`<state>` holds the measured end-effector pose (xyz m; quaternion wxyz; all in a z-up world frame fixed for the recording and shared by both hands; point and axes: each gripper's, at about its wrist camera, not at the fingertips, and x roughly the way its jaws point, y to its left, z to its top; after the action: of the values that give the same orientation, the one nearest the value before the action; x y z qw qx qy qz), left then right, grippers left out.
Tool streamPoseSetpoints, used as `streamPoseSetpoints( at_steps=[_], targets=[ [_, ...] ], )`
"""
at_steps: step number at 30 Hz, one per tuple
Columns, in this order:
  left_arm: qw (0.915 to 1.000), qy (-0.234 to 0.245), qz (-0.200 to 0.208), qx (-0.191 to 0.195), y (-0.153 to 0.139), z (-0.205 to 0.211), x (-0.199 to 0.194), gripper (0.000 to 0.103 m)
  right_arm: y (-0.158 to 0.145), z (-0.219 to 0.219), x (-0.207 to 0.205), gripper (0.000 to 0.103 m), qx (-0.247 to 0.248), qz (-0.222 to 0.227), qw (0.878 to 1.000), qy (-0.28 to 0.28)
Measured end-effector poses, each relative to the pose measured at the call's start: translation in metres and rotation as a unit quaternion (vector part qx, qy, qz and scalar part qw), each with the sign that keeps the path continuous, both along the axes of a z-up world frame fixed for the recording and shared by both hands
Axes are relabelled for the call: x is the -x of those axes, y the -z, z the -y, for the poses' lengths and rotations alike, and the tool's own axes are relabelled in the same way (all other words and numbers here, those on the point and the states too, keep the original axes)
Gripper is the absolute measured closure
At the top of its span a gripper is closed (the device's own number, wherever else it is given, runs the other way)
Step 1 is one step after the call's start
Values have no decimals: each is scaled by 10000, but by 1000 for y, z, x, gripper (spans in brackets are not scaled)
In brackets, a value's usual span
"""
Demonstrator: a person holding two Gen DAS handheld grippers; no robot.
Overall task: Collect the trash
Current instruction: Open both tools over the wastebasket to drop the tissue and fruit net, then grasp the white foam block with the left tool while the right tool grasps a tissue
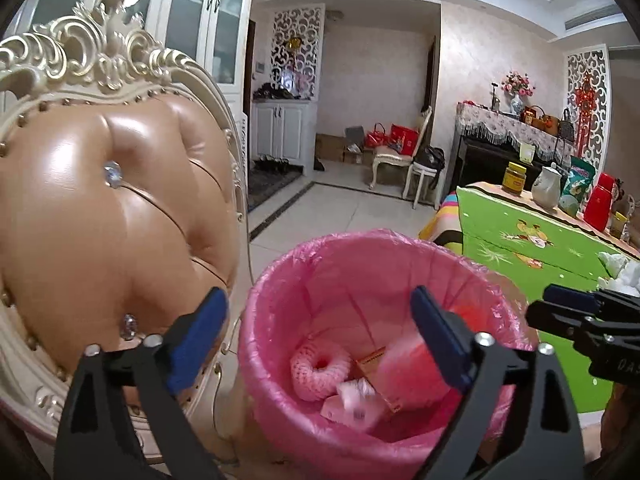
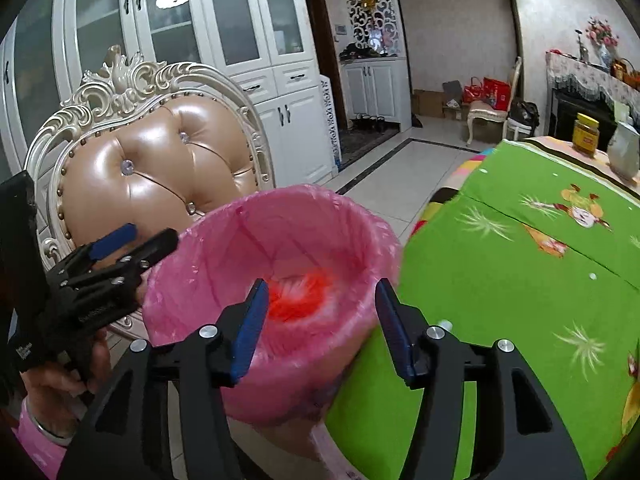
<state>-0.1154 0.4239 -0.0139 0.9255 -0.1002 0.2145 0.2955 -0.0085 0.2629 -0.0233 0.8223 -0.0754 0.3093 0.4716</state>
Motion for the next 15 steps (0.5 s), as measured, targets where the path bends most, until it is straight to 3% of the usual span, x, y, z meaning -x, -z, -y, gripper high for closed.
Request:
streamPoseSetpoints(
  at_steps=[8, 15],
  targets=[
    [9993, 169, 32, -331, -7, 34, 4, 5, -7, 40, 7, 50, -30, 296, 9993, 231],
    [9948, 844, 6, -568, -12, 86, -14, 5, -18, 102, -2, 46, -74, 546, 9958, 738]
  ],
)
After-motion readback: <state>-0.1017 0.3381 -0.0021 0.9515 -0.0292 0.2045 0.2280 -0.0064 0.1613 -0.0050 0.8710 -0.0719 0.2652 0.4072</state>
